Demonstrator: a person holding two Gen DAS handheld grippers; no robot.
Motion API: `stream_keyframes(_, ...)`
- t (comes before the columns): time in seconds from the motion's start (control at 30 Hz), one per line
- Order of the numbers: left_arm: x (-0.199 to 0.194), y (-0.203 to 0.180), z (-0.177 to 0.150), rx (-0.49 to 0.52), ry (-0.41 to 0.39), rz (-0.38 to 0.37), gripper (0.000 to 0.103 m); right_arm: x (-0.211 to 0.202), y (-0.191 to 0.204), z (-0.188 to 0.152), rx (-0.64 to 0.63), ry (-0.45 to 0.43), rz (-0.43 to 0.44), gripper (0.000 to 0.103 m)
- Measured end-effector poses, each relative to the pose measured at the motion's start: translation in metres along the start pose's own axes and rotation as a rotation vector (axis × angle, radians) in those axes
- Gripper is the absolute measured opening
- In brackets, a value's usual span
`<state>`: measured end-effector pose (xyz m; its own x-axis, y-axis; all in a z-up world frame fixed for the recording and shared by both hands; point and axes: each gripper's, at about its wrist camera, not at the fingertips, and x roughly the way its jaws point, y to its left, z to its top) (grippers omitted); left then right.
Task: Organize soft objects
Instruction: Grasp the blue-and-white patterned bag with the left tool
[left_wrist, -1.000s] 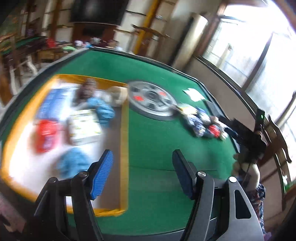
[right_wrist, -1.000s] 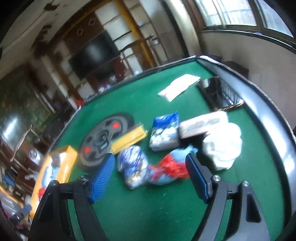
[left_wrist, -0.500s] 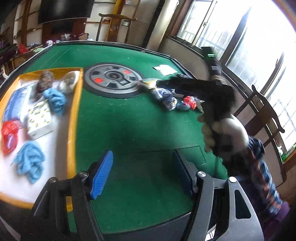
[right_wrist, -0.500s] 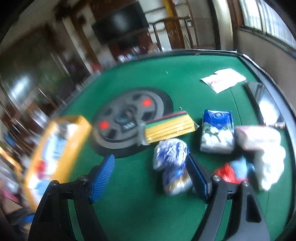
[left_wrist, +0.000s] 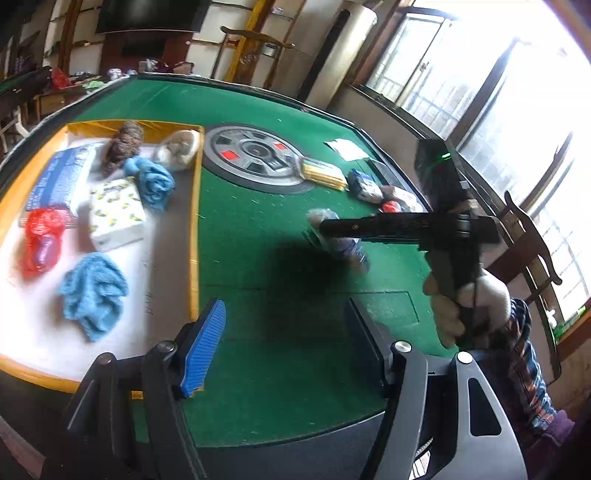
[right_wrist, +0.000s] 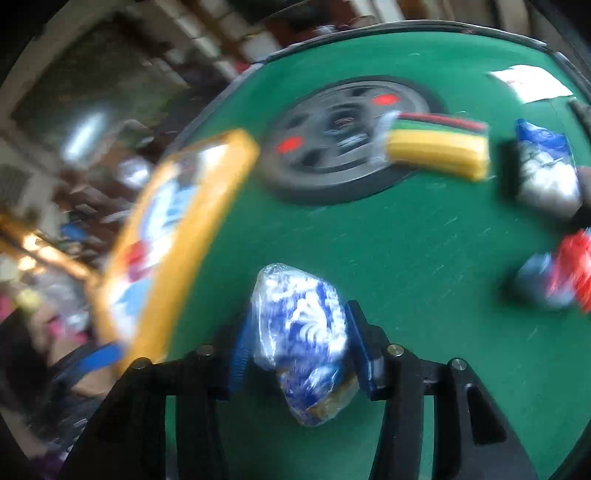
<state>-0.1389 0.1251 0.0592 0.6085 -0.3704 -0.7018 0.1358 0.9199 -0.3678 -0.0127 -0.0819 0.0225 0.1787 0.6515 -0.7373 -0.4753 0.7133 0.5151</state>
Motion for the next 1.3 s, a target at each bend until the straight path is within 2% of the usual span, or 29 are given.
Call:
stream_keyframes(0.07, 0.004, -0.005, -0.001, 0.010, 0.014, -0.013, 0.066, -0.022, 0.004, -0.004, -0.019, -0.084, -0.014, 0.050)
stream_keyframes(0.13, 0.011, -0.014, -0.001, 0.023, 0.032, -0.022, 0.066, -0.045, 0.000, -0.004, -0.025, -0.194, -0.078, 0.062)
stream_keyframes(0.2, 0.017, -0.023, -0.001, 0.043, 0.049, -0.023, 0.066, -0.067, -0.014, -0.003, -0.009, -0.307, -0.139, 0.067)
stream_keyframes(0.3, 0.032, -0.037, 0.001, 0.068, 0.077, -0.024, 0.066, -0.085, -0.040, -0.009, 0.035, -0.424, -0.182, 0.067)
stream_keyframes(0.37, 0.044, -0.042, 0.006, 0.067, 0.094, -0.015, 0.066, -0.091, -0.063, -0.013, 0.095, -0.467, -0.162, 0.067)
stream_keyframes(0.43, 0.059, -0.046, 0.012, 0.063, 0.109, 0.002, 0.066, -0.093, -0.078, -0.020, 0.165, -0.446, -0.187, 0.067)
stream_keyframes(0.53, 0.084, -0.053, 0.022, 0.059, 0.106, 0.036, 0.066, -0.102, -0.084, -0.018, 0.196, -0.475, -0.163, 0.067)
stream_keyframes(0.63, 0.109, -0.059, 0.033, 0.072, 0.090, 0.127, 0.066, -0.108, -0.079, -0.021, 0.189, -0.495, -0.188, 0.067)
stream_keyframes(0.7, 0.124, -0.061, 0.037, 0.088, 0.097, 0.194, 0.070, -0.109, -0.080, -0.020, 0.187, -0.503, -0.219, 0.067)
stream_keyframes(0.73, 0.132, -0.061, 0.040, 0.092, 0.106, 0.207, 0.074, -0.104, -0.080, -0.019, 0.193, -0.503, -0.226, 0.067)
stream_keyframes(0.87, 0.143, -0.074, 0.037, 0.170, 0.109, 0.215, 0.075, -0.104, -0.087, -0.017, 0.218, -0.499, -0.222, 0.067)
stream_keyframes(0.93, 0.142, -0.076, 0.036, 0.190, 0.107, 0.202, 0.047, -0.103, -0.089, -0.017, 0.223, -0.495, -0.223, 0.067)
stream_keyframes(1.0, 0.135, -0.074, 0.034, 0.180, 0.105, 0.158, 0.043, -0.102, -0.088, -0.018, 0.223, -0.495, -0.231, 0.067)
stream_keyframes(1.07, 0.124, -0.073, 0.031, 0.184, 0.083, 0.158, 0.041, -0.102, -0.089, -0.018, 0.226, -0.491, -0.240, 0.067)
stream_keyframes(1.3, 0.086, -0.081, 0.030, 0.260, -0.011, 0.259, 0.042, -0.100, -0.091, -0.018, 0.239, -0.484, -0.266, 0.067)
